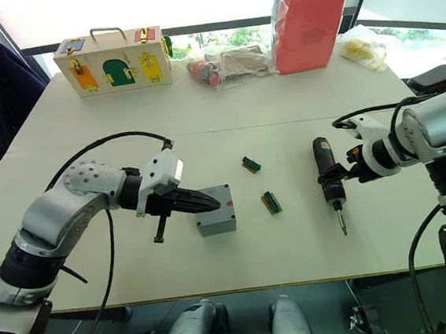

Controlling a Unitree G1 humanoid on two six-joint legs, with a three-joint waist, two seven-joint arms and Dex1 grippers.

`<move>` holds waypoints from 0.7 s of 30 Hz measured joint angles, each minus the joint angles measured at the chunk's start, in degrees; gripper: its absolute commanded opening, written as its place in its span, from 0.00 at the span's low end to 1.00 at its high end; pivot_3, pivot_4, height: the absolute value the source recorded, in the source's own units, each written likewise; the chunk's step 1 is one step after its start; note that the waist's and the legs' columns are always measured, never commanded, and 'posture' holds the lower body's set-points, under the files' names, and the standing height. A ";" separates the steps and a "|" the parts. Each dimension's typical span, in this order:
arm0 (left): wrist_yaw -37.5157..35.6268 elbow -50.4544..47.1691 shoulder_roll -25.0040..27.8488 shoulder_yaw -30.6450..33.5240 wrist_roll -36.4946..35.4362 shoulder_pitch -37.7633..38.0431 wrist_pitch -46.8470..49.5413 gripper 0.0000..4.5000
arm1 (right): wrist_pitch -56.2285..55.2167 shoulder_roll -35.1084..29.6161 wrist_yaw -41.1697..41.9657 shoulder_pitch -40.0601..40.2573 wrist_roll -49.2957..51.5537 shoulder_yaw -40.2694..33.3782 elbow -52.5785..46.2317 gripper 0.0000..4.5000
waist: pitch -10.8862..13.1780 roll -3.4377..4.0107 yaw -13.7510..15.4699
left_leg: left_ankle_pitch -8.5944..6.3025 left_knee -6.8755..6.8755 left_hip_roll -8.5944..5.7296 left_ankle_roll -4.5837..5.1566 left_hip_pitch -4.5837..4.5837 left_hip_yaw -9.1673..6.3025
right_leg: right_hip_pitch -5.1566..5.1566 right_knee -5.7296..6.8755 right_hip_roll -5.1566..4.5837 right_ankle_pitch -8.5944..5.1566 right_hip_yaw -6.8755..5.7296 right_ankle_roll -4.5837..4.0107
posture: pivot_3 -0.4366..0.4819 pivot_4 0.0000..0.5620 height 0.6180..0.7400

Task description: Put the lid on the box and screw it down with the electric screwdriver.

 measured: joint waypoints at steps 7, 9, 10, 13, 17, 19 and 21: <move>2.96 -3.28 0.08 1.73 -0.26 3.83 1.46 0.00 | -5.33 2.02 3.78 -1.04 -3.83 8.29 4.79 0.89 | -0.01 -0.02 -0.02 | 0.00 0.04 0.00 0.00 0.00 -0.01 | 0.04 -0.01 0.09 0.01 -0.04 0.02 | 0.48 0.27 1.00; 3.71 -4.44 0.09 2.10 -0.51 4.58 1.92 0.00 | -8.67 1.44 6.32 -1.57 -6.06 11.49 5.43 0.80 | -0.02 -0.04 -0.09 | -0.01 0.09 0.00 0.02 0.04 -0.02 | 0.11 -0.02 0.10 0.01 -0.07 0.01 | 0.48 0.27 1.00; 3.98 -4.85 0.09 2.29 -0.78 4.91 2.20 0.00 | -10.64 0.67 8.13 -1.63 -7.07 13.32 5.32 0.73 | -0.03 -0.05 -0.08 | -0.03 0.11 -0.01 0.04 0.05 -0.02 | 0.12 -0.02 0.10 0.01 -0.08 0.01 | 0.48 0.27 1.00; 5.32 -6.09 0.47 3.55 -1.29 6.70 3.16 0.00 | -15.87 -0.50 12.60 -1.68 -10.96 17.05 5.63 0.51 | -0.05 -0.08 -0.10 | -0.04 0.13 -0.01 0.07 0.07 -0.02 | 0.15 -0.03 0.11 0.01 -0.09 0.02 | 0.48 0.27 1.00; 6.51 -6.54 0.57 4.01 -1.43 6.92 4.05 0.00 | -18.09 0.34 15.37 -2.19 -13.86 17.72 8.47 0.39 | -0.17 -0.29 -0.09 | -0.04 0.15 -0.01 0.06 0.11 -0.02 | 0.21 -0.03 0.12 0.01 -0.10 0.02 | 0.48 0.27 1.00; 6.54 -6.47 0.66 4.10 -1.44 6.95 4.08 0.00 | -18.50 2.04 15.73 -2.95 -14.90 16.92 11.25 0.39 | -0.26 -0.45 -0.13 | -0.03 0.16 -0.01 0.04 0.13 -0.02 | 0.24 -0.06 0.12 0.02 -0.10 0.00 | 0.48 0.27 1.00; 6.45 -5.98 0.96 4.35 -1.49 6.97 4.07 0.00 | -19.07 4.06 15.17 -4.03 -15.63 14.76 15.27 0.39 | -0.28 -0.47 -0.44 | -0.03 0.15 -0.01 0.03 0.14 -0.02 | 0.26 -0.12 0.12 0.03 -0.08 -0.06 | 0.48 0.27 1.00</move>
